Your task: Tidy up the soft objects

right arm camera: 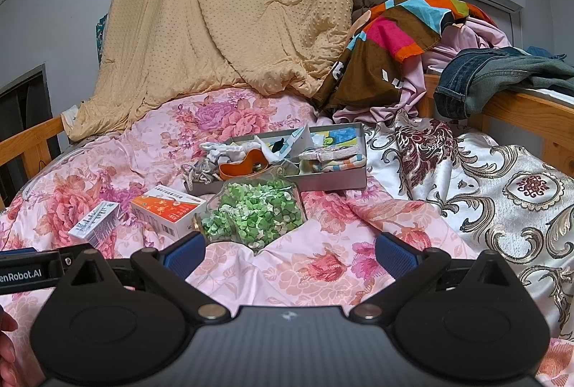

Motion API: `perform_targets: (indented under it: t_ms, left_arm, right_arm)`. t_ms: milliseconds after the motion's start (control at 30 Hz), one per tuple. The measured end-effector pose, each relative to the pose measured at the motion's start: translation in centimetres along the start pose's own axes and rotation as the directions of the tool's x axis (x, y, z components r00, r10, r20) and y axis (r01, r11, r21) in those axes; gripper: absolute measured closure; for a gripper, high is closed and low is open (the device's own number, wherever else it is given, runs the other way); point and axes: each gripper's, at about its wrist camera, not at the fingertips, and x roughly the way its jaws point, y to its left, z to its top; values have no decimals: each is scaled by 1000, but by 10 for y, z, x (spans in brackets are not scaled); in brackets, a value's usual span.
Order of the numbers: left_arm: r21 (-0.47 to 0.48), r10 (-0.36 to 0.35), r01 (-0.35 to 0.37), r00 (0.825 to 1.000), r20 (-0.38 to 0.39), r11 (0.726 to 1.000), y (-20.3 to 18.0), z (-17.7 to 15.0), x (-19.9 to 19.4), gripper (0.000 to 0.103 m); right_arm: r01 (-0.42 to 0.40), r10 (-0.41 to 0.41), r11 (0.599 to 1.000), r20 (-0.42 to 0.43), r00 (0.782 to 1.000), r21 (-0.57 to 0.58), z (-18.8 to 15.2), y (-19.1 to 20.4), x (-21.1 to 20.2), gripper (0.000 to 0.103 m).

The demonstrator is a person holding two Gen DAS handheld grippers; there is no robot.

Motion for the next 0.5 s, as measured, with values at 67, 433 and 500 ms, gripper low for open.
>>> perform_targets:
  t_ms: [67,433,500]
  left_arm:
    - [0,0,0,1000,0,1000,1,0,0,1]
    - [-2,-1,1,1000,-27,1000,3,-2,0,1]
    - [-10,-14,14,999,-31,1000,4,-1,1,1]
  right_arm:
    - [0,0,1000,0,1000,0,0,0,0,0]
    - [0,0,1000,0,1000,0,0,0,0,0]
    - [1,-1,1000,0,1000,0,0,0,0,0]
